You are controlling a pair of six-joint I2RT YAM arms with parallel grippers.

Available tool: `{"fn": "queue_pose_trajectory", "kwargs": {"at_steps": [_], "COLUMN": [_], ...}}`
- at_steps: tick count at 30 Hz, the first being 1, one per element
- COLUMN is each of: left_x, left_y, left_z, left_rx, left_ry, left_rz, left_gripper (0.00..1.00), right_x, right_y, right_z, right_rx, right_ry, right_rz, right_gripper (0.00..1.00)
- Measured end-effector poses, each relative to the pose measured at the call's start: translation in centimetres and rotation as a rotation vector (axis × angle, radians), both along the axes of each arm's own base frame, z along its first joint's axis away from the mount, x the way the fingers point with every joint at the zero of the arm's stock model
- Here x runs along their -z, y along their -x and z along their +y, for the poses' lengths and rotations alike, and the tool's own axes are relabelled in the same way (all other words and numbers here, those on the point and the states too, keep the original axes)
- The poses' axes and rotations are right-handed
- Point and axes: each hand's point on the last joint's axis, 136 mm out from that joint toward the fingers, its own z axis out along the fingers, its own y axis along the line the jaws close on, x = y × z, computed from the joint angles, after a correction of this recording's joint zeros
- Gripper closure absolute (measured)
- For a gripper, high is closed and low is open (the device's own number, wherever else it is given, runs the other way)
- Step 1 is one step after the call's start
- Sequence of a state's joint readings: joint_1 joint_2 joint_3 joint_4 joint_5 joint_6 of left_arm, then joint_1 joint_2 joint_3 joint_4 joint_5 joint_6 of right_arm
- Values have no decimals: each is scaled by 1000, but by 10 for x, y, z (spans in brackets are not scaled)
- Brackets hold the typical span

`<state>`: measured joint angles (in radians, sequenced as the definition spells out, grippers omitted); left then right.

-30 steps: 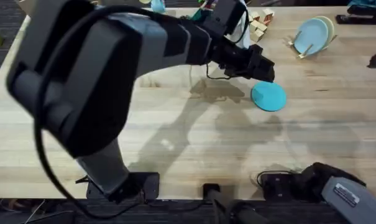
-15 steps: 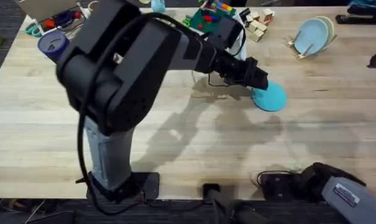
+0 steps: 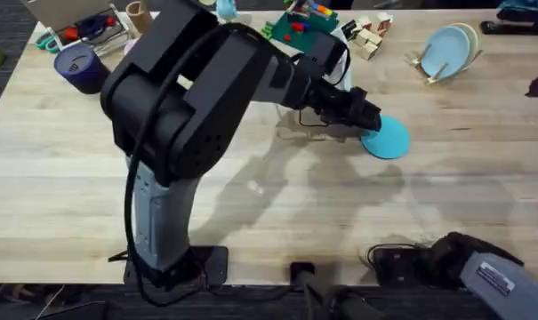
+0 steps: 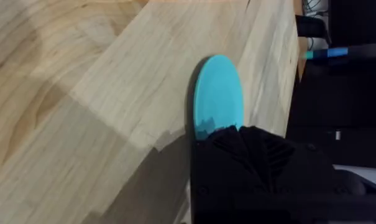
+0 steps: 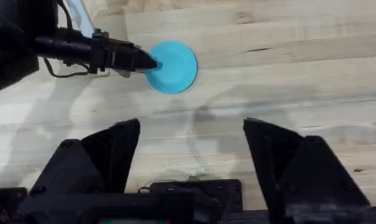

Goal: Pick up the plates from the table one by one and place each into a slot on the dish rack.

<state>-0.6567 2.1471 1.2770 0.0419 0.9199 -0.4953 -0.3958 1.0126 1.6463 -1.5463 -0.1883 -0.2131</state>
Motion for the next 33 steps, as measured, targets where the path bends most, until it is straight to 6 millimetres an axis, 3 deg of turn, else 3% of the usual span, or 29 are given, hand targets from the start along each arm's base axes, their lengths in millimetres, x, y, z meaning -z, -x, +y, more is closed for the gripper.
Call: {"fn": "queue_pose_trajectory", "kwargs": {"at_steps": [11,33], "left_x": [17,18], "left_y": [2,0], "left_z": [0,-4], "left_rx": [1,-19], "left_ry": [-10,-10], "left_rz": [46,105], "left_gripper": [960,960], "right_x": [0,0], "right_y": [0,0], "right_z": [0,0], "right_rx": [0,0], "right_ry": [0,0], "right_rz": [0,0], "right_gripper": [6,6]}}
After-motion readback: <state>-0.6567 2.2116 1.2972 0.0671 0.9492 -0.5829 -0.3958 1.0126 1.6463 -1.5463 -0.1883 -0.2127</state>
